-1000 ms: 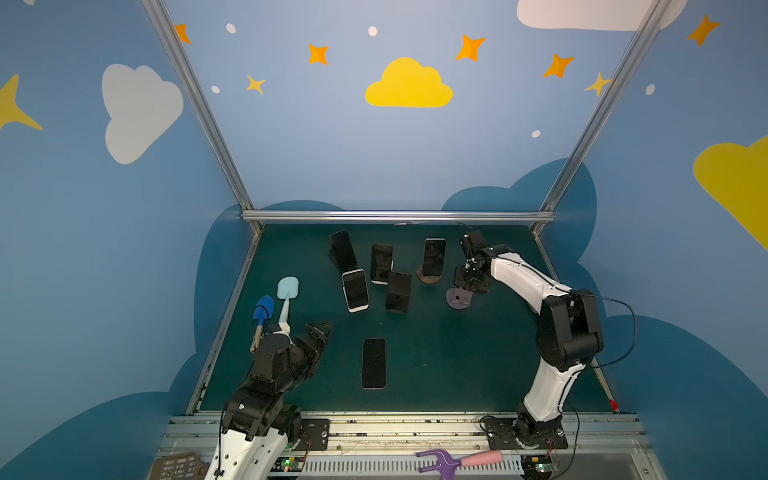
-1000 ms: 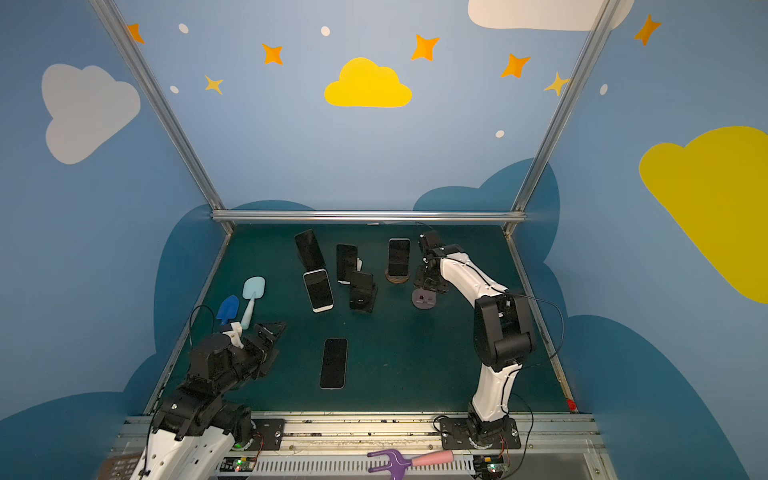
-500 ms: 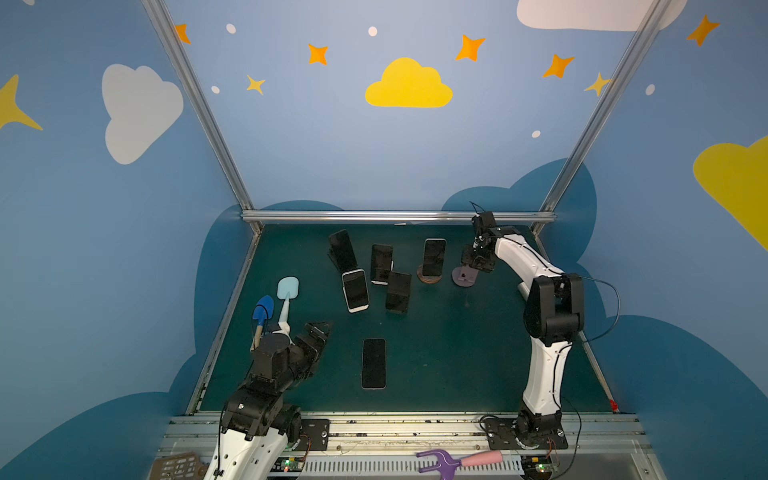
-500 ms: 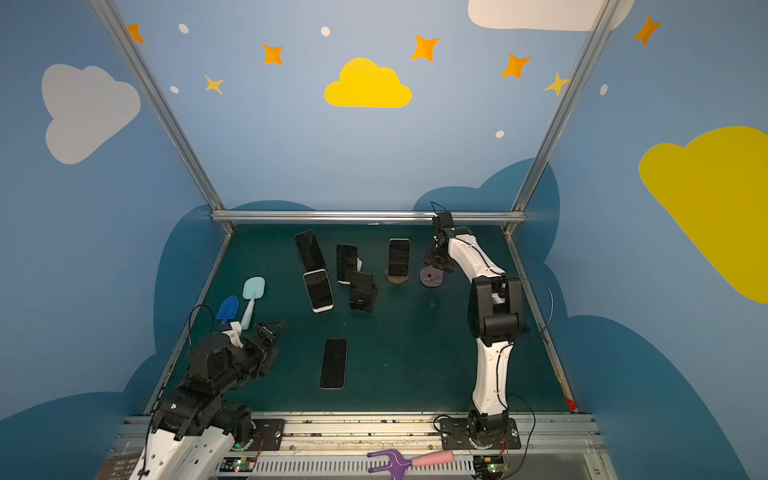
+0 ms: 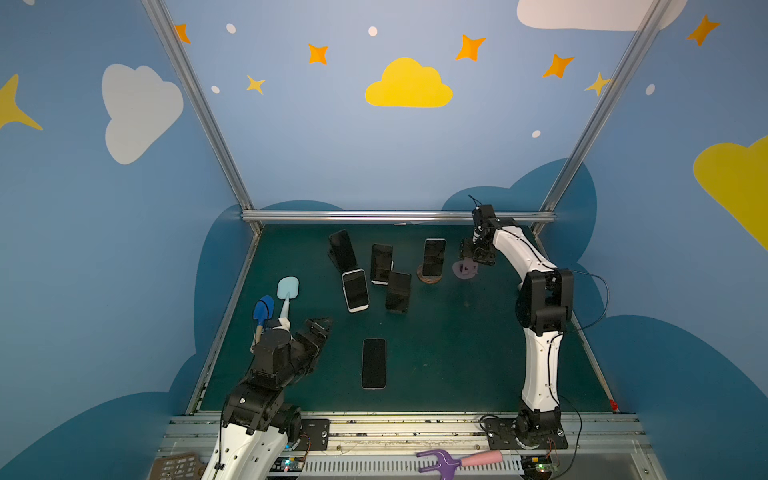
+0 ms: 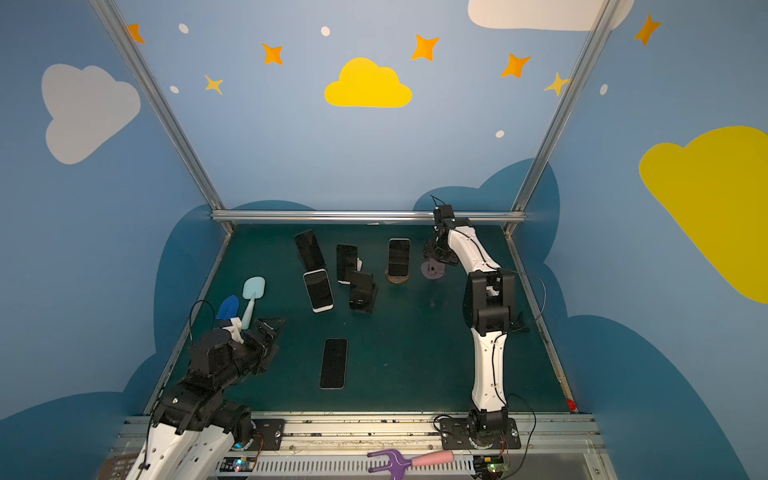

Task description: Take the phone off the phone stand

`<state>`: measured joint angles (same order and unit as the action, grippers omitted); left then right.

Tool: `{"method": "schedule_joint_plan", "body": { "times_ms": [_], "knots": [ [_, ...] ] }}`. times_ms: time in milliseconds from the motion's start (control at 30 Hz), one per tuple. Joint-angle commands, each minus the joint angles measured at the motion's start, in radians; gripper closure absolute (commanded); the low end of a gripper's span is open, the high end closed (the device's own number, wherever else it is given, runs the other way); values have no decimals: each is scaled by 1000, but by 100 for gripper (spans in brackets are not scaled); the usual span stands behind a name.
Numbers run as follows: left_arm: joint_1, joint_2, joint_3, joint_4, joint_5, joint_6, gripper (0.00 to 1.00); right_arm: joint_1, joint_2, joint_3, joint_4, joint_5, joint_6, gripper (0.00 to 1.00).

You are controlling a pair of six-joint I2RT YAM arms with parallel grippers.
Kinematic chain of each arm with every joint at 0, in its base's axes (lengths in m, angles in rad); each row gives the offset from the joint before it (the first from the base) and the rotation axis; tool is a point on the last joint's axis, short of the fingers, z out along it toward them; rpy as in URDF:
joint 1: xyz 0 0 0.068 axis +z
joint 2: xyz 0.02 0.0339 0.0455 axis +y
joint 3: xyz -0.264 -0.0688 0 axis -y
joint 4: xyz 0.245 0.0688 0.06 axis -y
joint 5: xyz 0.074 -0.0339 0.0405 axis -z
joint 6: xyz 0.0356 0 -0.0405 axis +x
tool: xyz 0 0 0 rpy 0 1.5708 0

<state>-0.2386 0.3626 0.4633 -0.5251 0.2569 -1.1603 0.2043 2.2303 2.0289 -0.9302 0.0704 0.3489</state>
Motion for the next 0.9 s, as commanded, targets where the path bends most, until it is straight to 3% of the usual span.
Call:
{"method": "schedule_joint_plan", "body": {
  "times_ms": [0,233,367,633,700,800,867],
  "knots": [
    [-2,-4,42,15,5,33,0,-3,-58,22,-55,25,-6,19],
    [-2,-36,35,4,-2,36,0,15,-247,-21,-80,36,28,18],
    [-2,-36,27,-4,7,44,0,88,-411,-180,-41,67,69,20],
    [-2,-149,-77,-25,46,-9,0,479,-732,-703,329,214,55,22],
    [-2,-179,-84,-45,45,-9,0,541,-761,-738,362,228,154,21],
    [-2,-223,-100,-73,41,-21,0,677,-802,-790,421,400,289,17],
    [-2,-229,-113,-69,49,-41,0,766,-794,-831,553,494,250,16]
  ]
}}
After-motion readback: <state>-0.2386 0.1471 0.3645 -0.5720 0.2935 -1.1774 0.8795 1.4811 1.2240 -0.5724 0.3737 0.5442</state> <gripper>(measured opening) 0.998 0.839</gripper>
